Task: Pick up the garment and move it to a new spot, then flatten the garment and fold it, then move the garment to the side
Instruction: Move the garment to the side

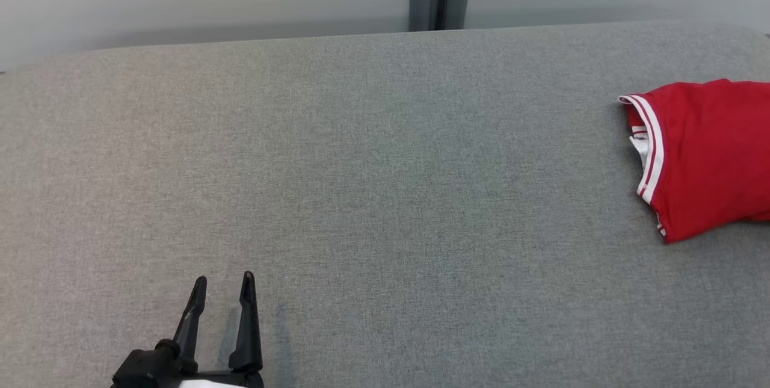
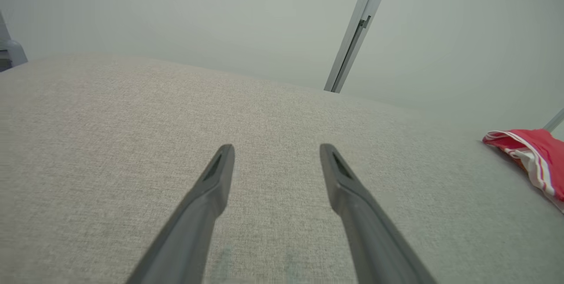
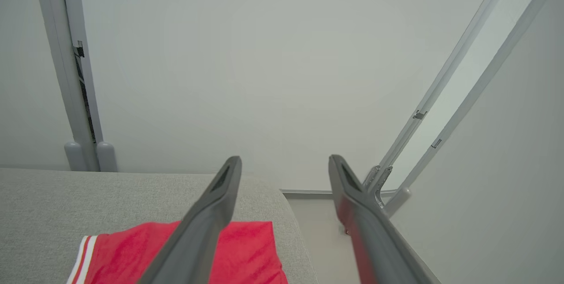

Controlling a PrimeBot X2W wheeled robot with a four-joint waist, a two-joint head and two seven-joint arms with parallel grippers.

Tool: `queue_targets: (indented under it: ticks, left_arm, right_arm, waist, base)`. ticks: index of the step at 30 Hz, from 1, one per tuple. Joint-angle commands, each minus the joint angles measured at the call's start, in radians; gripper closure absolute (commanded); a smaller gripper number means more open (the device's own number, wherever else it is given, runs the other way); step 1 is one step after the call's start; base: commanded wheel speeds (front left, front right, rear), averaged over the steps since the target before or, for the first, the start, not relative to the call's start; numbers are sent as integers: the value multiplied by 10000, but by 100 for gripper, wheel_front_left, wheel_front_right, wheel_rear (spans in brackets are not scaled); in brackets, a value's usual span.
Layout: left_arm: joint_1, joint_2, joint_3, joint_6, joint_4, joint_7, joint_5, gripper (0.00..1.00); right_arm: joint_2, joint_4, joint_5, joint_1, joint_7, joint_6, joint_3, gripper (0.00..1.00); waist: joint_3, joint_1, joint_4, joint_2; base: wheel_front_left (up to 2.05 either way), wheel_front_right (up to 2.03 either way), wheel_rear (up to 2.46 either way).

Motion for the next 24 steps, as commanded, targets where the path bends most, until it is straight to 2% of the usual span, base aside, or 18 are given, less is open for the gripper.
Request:
queue_targets:
  ticks: [1,5,8,9,13,16,20,24]
  left_arm:
    - [165,37,99,85,-29,-44,22,0]
    - [357,40,336,268,-165,-46,-5,0]
    - [591,37,579,357,-271,-44,167,0]
    - [591,37,579,357,-271,-44,167,0]
    - [868,34,933,446,-250,-44,452,0]
    - [1053,44,1161,376,-147,-44,601,0]
    - [1095,31,1386,203,116,-44,858,0]
    - [1013,40,1610,154,434,-43,1013,0]
  right_arm:
    - [288,-179,-172,691,-502,-3,-287,0]
    - [894,-1271,-697,2279,-1129,-3,-1107,0]
    - [1781,-3189,-1342,3831,-1208,-3,-1800,0]
    - [1781,-3189,-1342,3831,-1208,-3,-1800,0]
    - [3487,-5840,-2202,6218,-1206,-3,-2631,0]
    - [4654,-7089,-2689,7559,-1209,-3,-2756,0]
    - [5393,-7822,-2943,8874,-1204,-3,-2640,0]
    - [5686,-7974,-2970,9619,-1205,-3,-2467,0]
  waist:
    - [-203,0,51,-1]
    - [-604,0,101,-1]
    - [-924,0,70,-1]
    - [-924,0,70,-1]
    - [-1273,0,-97,-1]
    - [-1478,0,-129,-1]
    - [-1703,0,-39,-1]
    - [-1827,0,79,-1]
  base:
    - [0,0,0]
    - [0,0,0]
    - [0,0,0]
    - [0,0,0]
    - [0,0,0]
    - [0,0,0]
    - [0,0,0]
    - [0,0,0]
